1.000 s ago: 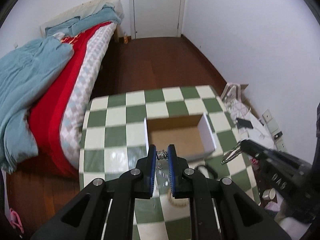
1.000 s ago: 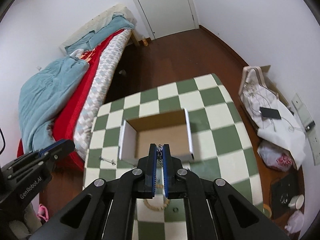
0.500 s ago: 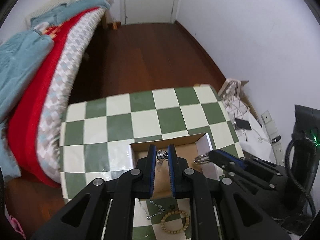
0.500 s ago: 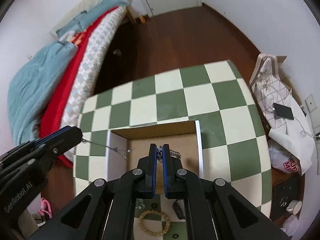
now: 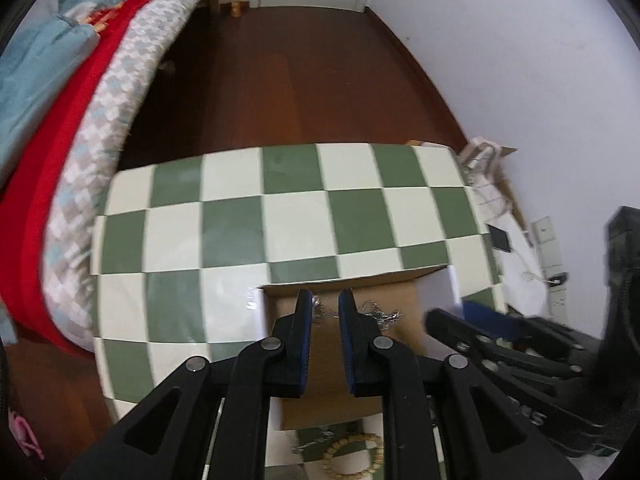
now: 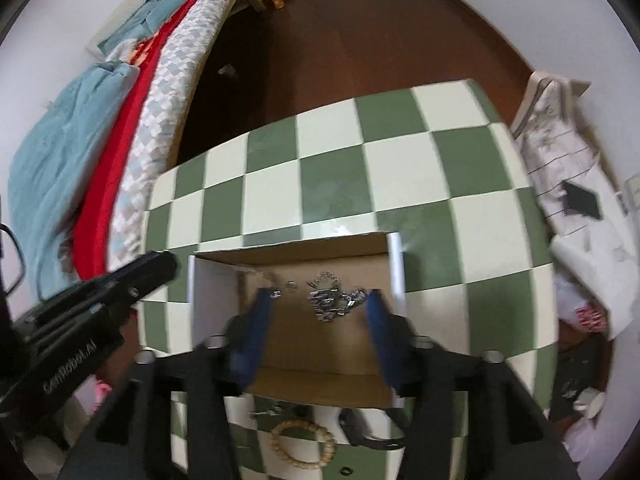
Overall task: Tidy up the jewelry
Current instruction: 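Carry both chains over the white box and open both tools to drop them, then withdraw both tools from the box toward the remaining jewelry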
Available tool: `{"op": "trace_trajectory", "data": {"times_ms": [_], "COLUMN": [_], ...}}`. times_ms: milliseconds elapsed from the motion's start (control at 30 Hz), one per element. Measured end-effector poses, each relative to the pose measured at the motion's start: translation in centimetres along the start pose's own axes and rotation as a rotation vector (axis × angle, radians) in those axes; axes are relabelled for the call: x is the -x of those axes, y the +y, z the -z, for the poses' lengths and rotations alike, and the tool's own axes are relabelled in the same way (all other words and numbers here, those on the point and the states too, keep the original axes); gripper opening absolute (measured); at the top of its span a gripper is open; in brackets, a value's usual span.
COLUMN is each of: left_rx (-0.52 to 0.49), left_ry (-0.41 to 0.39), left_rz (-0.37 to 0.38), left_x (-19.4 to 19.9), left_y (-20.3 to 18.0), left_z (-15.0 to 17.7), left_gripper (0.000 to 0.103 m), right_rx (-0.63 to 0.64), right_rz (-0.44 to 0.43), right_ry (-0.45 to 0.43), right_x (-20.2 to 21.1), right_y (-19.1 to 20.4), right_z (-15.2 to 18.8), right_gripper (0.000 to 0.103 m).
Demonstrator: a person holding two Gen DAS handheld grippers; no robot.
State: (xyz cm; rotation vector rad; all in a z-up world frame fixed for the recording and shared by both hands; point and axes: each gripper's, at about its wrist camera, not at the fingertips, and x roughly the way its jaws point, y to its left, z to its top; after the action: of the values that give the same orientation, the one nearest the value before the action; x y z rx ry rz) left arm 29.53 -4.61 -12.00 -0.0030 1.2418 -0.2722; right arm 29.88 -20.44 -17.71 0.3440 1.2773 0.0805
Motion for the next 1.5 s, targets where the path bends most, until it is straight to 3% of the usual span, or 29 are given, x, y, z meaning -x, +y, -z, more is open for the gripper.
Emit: {"op": "trace_trajectory", "data": {"times_ms": [67,100,133,200,300,733,1500], "left_rx": [-0.007,-0.011,-0.012,-0.008,-0.007,0.014,0.031], "left_ry": [-0.021,-0.029,-0.037,-0.077,-0.084,-0.173,-0.36], "left_rz": [-0.046,-0.076,-0.098,-0.134,-0.182,-0.257,-0.249], "left_x": [0.3,0.4,0.5,1.1,1.2,2.9,14.2], "left_y": [0.2,0.3,0.5,0.9,1.4,2.2,1.6], "left_z": [0.2,0.4,0.5,1.2,2.3,8.0,16.8], "left_gripper": [0.028,0.056,0.079,0.083,0.103,0.103,0.103], "right_rx": [0.017,0.03,0.039,0.064,0.083,0.114,0.167], "right_rz": [0.047,0.088,0.107,0.183,0.24,0.308,0.34], "right_ry": [-0.006,-0.008,-0.011,-0.02,-0.01,-0.067,-0.362], "right_x": [0.5,0.6,0.9,1.1,0.8,2.2,15.2], "right_y": [0.1,0.3,0.2,0.4,0.4,0.6,4.8], "right_z": [0.5,0.9,1.1,2.0,3.6,8.1,17.0], "right_gripper": [0.059,0.063,0.074,0.087,0.098,0.103,0.103]}}
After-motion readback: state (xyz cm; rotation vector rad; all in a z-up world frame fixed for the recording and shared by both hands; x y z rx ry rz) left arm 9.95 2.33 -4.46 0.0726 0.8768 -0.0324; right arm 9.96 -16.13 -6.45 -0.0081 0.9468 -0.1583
